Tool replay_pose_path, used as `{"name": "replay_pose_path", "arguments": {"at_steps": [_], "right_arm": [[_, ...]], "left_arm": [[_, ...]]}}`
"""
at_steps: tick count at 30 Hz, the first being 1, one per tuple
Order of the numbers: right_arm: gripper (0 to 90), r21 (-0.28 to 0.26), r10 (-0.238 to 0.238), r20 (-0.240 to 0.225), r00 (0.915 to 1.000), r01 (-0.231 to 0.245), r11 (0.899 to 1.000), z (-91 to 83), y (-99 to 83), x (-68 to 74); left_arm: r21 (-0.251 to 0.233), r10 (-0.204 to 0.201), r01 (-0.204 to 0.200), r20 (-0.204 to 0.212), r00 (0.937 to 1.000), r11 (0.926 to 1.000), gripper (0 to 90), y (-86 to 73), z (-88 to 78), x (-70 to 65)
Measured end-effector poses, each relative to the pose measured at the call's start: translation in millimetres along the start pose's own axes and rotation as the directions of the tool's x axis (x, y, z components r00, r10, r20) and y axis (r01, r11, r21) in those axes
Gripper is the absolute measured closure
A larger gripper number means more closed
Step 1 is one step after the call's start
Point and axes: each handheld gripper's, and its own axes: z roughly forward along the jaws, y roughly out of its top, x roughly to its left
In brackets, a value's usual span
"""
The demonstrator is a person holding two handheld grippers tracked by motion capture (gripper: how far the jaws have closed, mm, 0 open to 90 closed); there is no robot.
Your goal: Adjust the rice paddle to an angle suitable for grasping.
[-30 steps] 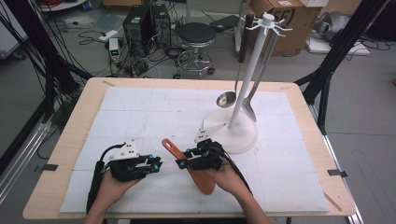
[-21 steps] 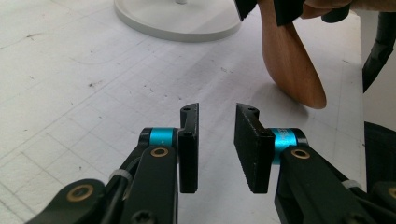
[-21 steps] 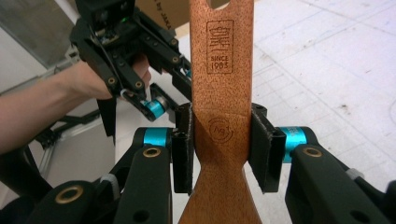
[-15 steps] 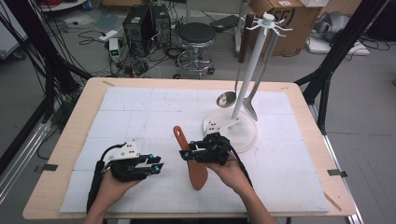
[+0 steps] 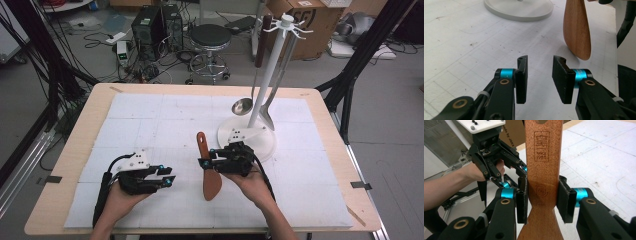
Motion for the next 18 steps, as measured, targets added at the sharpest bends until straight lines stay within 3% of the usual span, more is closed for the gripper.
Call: {"name": "replay_pose_path", "arguments": {"at_steps": [18], "right_arm": [[66.0, -0.060, 0.012, 0.020, 0.9997, -0.011, 0.998, -19.0, -9.2, -4.2]], "left_arm": [[0.002, -0.006, 0.006, -0.012, 0.9999, 1.0000, 61.6, -0.2, 0.6, 0.3]]}}
